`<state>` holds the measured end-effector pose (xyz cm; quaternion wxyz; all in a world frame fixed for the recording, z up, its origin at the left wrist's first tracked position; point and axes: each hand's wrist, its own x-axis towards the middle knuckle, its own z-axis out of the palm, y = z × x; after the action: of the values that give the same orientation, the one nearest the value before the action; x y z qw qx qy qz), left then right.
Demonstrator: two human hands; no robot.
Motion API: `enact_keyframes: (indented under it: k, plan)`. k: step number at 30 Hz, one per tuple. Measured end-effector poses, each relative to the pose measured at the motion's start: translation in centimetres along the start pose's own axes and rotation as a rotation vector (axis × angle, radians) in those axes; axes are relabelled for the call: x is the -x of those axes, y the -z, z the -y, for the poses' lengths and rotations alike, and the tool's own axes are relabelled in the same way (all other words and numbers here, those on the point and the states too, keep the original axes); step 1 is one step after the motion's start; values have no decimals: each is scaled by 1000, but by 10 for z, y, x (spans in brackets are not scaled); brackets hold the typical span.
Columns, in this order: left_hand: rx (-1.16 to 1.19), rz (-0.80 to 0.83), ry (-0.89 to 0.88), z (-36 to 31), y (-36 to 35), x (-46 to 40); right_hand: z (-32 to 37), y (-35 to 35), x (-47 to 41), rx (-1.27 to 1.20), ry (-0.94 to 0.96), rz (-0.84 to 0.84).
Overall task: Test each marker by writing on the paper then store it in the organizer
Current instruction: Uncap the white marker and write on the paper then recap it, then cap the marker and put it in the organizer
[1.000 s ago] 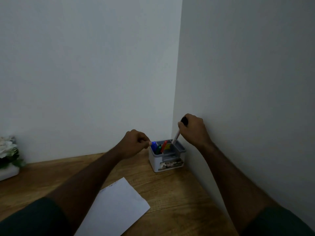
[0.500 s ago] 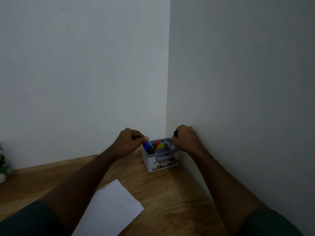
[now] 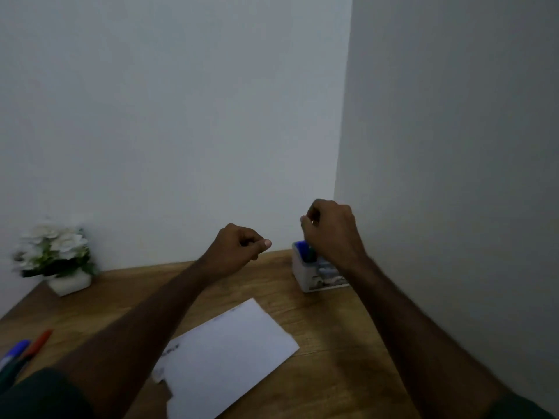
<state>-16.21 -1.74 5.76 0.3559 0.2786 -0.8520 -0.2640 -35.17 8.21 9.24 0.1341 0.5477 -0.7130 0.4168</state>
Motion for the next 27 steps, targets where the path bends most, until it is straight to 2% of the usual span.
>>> enact_keyframes:
  k: [6, 13, 17, 22, 27]
  plan:
    - [-75, -71, 156, 45, 81, 98, 104, -84, 57, -152, 183, 222]
    - [-204, -271, 416, 101, 180, 229, 206, -170, 139, -318, 432, 492]
    - [-230, -395, 555, 126, 208, 276, 251, -201, 166, -349, 358, 693]
    - [-231, -409, 607, 137, 217, 301, 287, -228, 180, -408, 320, 723]
    - [-228, -358, 621, 143, 218, 302, 303, -248, 180, -258, 286, 740]
